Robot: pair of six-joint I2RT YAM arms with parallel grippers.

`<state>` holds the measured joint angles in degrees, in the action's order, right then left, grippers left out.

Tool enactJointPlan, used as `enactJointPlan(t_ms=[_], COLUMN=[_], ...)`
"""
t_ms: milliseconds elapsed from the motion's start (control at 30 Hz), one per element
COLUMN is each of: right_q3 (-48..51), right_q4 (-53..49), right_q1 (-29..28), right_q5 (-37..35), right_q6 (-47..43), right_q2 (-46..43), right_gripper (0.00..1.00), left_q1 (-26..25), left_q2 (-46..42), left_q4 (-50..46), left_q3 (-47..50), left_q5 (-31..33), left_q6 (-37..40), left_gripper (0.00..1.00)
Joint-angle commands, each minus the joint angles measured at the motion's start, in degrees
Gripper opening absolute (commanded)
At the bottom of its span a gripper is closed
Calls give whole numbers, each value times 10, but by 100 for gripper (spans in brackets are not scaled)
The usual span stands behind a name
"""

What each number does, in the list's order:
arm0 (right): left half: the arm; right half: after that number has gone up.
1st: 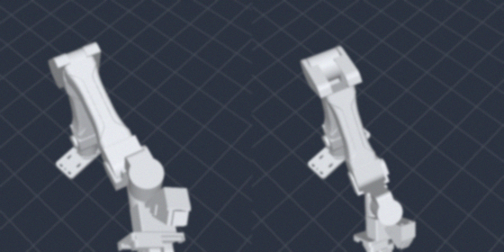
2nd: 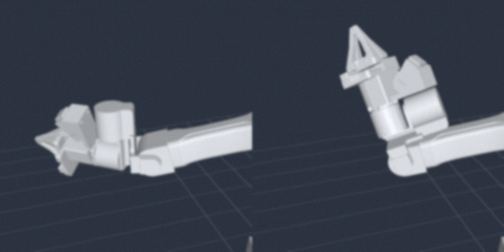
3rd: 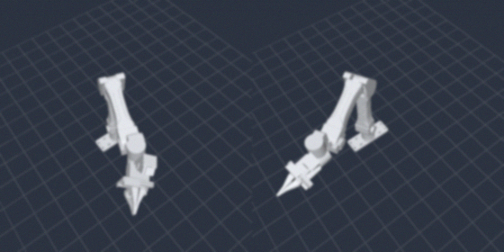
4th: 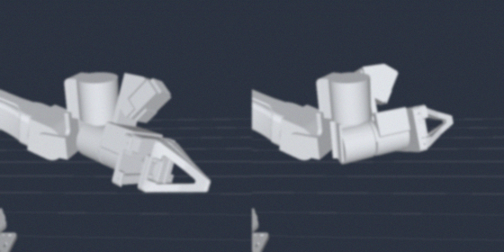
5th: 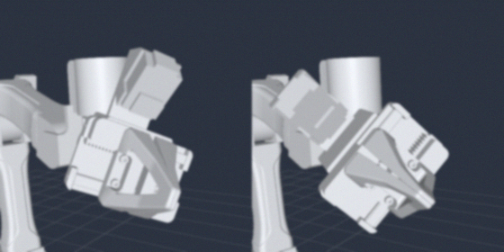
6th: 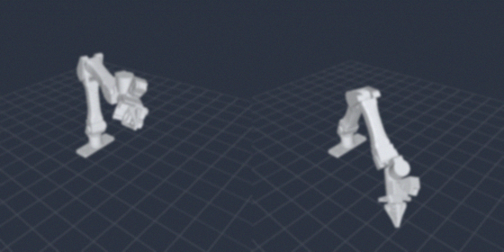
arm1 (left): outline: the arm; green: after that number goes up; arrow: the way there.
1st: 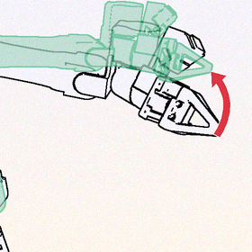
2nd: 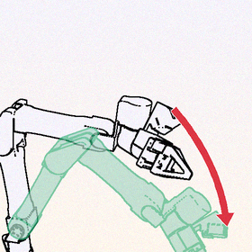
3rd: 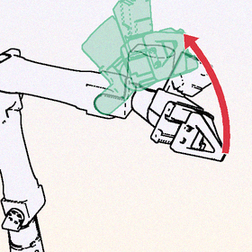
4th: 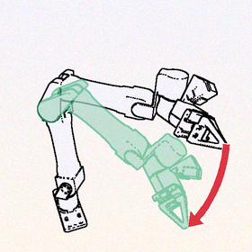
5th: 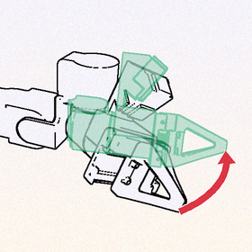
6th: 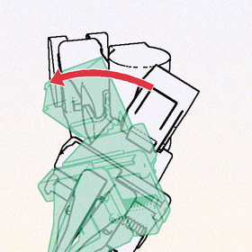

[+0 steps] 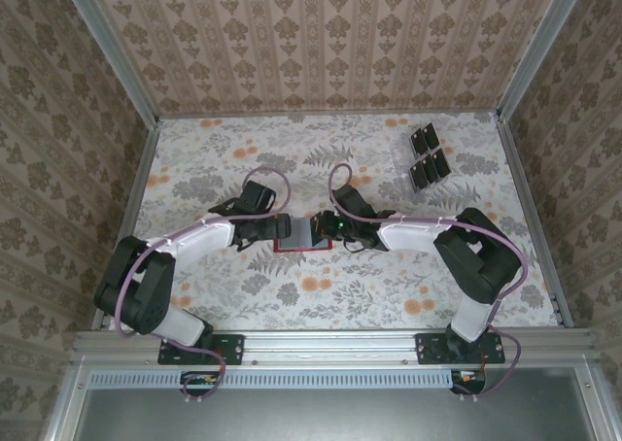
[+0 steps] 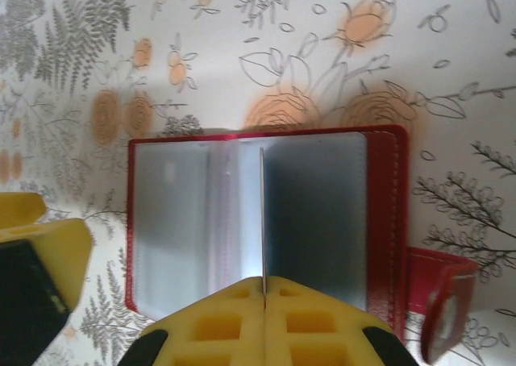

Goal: Put the credit cards into the card holder
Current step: Insert the credit card into the card slot.

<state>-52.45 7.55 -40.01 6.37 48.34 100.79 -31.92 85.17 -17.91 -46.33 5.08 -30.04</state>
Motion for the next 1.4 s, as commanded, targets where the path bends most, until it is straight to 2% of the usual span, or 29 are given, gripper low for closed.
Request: enactJointPlan(t_ms=[0, 433, 1000, 1367], right_q3=[14, 22, 33, 39], right_q4=[0, -9, 3, 7], right_q1=[3, 6, 8, 12], right_q5=[-21, -27, -23, -23], right_q6=[-4, -5, 10, 14], right_q2=[12, 12, 21, 19], right_gripper=[0, 0, 0, 0], left_q1=[-8, -33, -32, -17], left_q2=[10, 52, 78, 75], left_q4=[-19, -21, -16, -41], left_q3=[-21, -46, -11, 4], left_q5=[19, 42, 58, 75], left_q6=[23, 46, 51, 24], left_gripper=[100, 100, 100, 100])
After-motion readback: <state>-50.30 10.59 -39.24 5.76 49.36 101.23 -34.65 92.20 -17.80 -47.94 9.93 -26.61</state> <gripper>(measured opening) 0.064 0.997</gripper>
